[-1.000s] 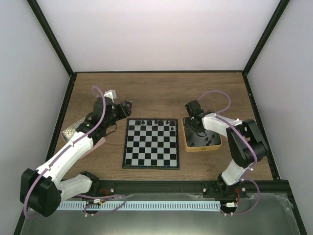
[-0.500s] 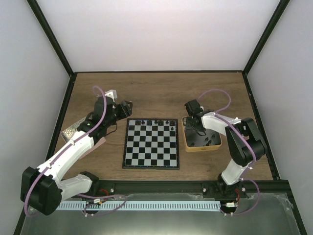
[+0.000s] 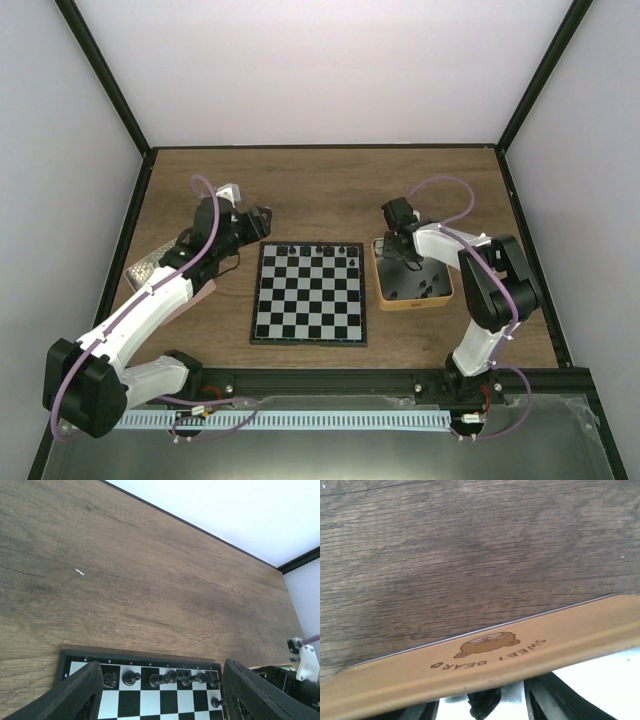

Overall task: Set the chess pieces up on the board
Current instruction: Pick up the chess piece from the storage box.

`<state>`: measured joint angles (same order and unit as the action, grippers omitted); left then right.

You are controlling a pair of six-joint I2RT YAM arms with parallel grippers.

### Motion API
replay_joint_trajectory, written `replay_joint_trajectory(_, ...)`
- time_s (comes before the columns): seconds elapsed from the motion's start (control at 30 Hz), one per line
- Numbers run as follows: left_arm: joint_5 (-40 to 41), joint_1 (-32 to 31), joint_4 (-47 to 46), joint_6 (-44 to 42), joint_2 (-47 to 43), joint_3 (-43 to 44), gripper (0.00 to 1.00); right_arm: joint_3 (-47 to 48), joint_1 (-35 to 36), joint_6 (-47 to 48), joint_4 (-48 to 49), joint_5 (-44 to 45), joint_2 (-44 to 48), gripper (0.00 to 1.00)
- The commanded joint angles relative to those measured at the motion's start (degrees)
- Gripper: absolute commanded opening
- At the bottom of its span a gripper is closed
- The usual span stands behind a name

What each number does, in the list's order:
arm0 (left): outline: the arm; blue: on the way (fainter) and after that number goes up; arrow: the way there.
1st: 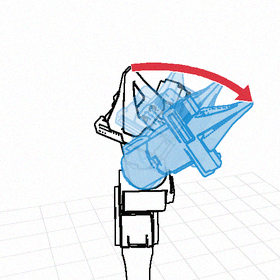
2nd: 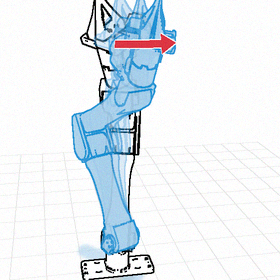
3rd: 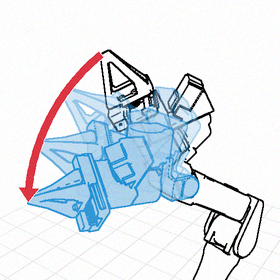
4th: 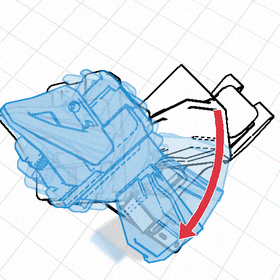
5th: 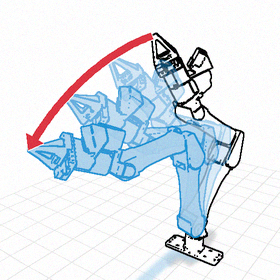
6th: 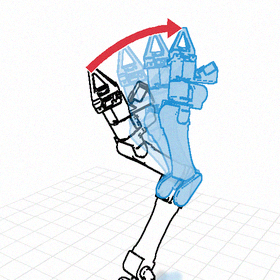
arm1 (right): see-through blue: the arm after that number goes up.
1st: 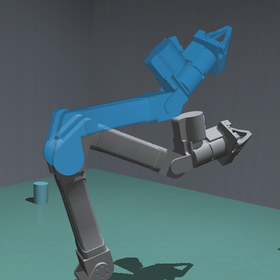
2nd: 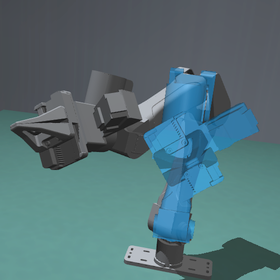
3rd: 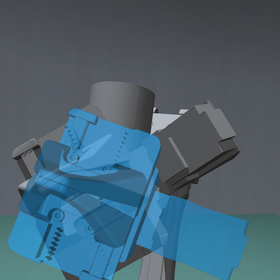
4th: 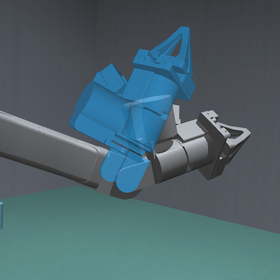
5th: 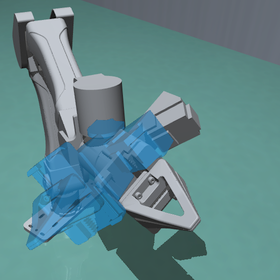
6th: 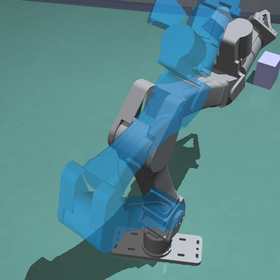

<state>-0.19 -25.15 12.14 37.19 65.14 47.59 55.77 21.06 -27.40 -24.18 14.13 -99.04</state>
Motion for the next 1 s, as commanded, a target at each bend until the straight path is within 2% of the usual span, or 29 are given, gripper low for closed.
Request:
replay_joint_trajectory(0.0,-0.2,0.2,-0.5,-0.6,-0.1,1.5,0.68,1.6,-0.6,1.3,0.2,-1.4,-0.1,0.43)
replay_joint_trajectory(0.1,-0.1,0.2,-0.5,-0.6,-0.1,1.1,0.68,0.3,-0.5,1.3,-0.1,-4.1,1.3,0.37)
replay_joint_trajectory(0.37,-0.4,0.2,-1.0,-0.5,0.5,1.0,0.68,-1.9,-0.4,1.8,-1.4,-6.6,3.1,0.38)
replay_joint_trajectory(0.57,-0.5,0.2,-1.2,-0.5,0.6,0.9,0.68,-1.2,0.0,3.2,-1.8,-6.5,2.8,0.24)
replay_joint_trajectory(0.83,-1.0,0.2,-1.1,-0.5,0.4,0.9,0.68,-1.4,0.6,3.2,-1.1,-5.7,3.3,0.14)
replay_joint_trajectory(0.97,-2.8,0.2,-1.8,-0.6,0.5,0.9,0.68,-2.6,0.7,2.2,0.9,-4.4,6.5,0.12)
